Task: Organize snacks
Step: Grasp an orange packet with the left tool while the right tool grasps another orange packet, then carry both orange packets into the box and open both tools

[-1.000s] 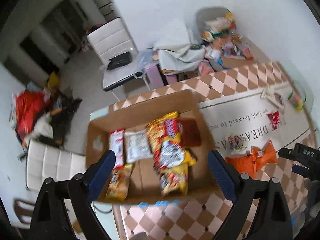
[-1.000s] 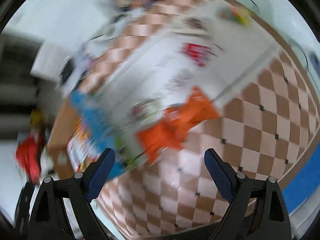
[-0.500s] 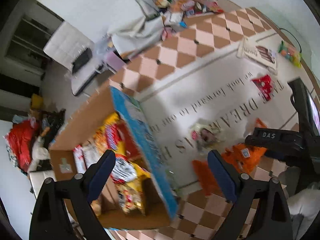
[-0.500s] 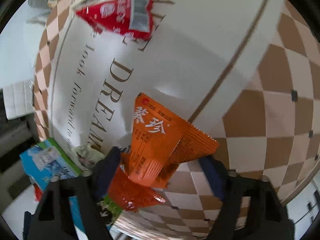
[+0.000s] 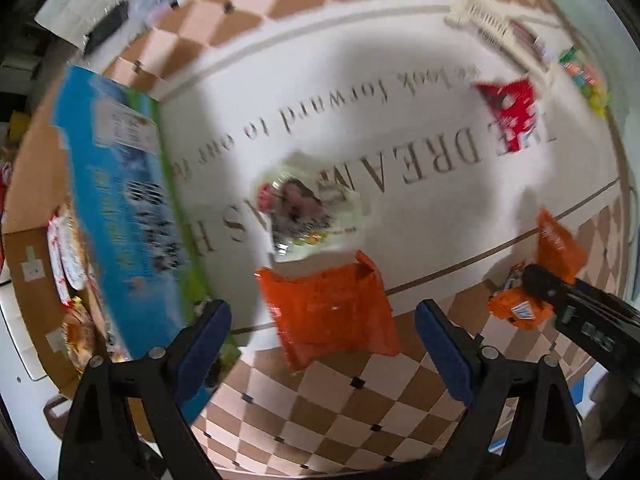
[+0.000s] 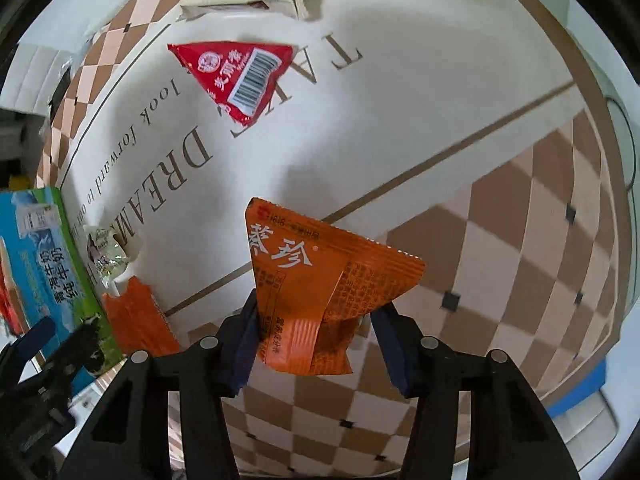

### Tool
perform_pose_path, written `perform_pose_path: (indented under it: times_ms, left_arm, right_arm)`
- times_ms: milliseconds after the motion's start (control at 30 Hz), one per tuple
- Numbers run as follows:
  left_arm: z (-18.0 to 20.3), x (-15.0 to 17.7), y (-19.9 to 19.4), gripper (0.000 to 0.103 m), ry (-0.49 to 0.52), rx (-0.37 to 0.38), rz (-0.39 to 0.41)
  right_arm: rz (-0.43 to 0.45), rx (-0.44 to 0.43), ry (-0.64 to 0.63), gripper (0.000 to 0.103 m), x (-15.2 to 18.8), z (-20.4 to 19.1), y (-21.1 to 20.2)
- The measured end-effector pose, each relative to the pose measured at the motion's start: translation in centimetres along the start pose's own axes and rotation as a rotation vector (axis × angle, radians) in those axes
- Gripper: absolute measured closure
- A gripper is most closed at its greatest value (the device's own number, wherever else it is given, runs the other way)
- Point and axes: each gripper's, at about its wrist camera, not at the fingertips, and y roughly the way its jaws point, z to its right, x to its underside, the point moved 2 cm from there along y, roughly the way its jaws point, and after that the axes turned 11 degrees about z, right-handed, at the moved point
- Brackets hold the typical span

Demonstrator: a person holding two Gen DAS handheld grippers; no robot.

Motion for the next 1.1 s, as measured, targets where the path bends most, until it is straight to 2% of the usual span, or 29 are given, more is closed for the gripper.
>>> perform_pose_path:
  times_ms: [233, 400, 467, 533, 567, 600, 800, 833, 1033, 1100]
  left_arm:
    - [0.6, 0.0, 4.7, 0.009, -0.040, 0.009, -0.132]
    - [0.6, 0.1, 6.1, 0.009, -0.087, 0.040, -0.148]
    - [0.7, 0.0, 6.2, 0.010, -0.091, 0.044, -0.137]
    - [0.8, 0.0, 6.0, 0.024, -0.084, 0.035, -0.115]
    - [0.9, 0.1, 5.8, 0.040, -0.074, 0.022, -0.109]
    - [0.8, 0.1, 5.7, 0.044, -0.073, 0.031, -0.110]
    - [1.4, 0.9, 4.9, 0.051, -0.074, 0.041, -0.086]
    - [1.5, 1.2, 4.4, 0.052, -0.085, 0.052, -0.083]
    - [1.2, 1.2, 0.5, 0.053, -0.090, 0.096, -0.008]
    - [1.1, 1.1, -1.1, 0.053, -0.096, 0.116, 0.021]
  right_arm:
    - [-0.005, -0.014, -0.040, 0.047, -1.5, -0.3, 0.2]
    - [-0.015, -0.017, -0.058, 0.047, -1.5, 1.0, 0.9]
    - [-0.017, -0.017, -0.061, 0.047, -1.6, 1.0, 0.9]
    - [-0.017, -0.016, -0.063, 0.047, -1.7, 0.8, 1.0]
    - [-0.017, -0.017, -0.064, 0.047, -1.8, 0.8, 1.0]
    - [-0.017, -0.018, -0.065, 0.047, -1.9, 0.8, 0.9]
    - [-0.006, -0.028, -0.071, 0.049, -2.0, -0.1, 0.6]
    - [-0.004, -0.031, -0.072, 0.053, -2.0, -0.2, 0.4]
    - [0.018, -0.048, -0.096, 0.059, -2.1, -1.0, -1.1]
    - [0.020, -0.051, -0.098, 0.067, -2.0, -1.3, -1.3]
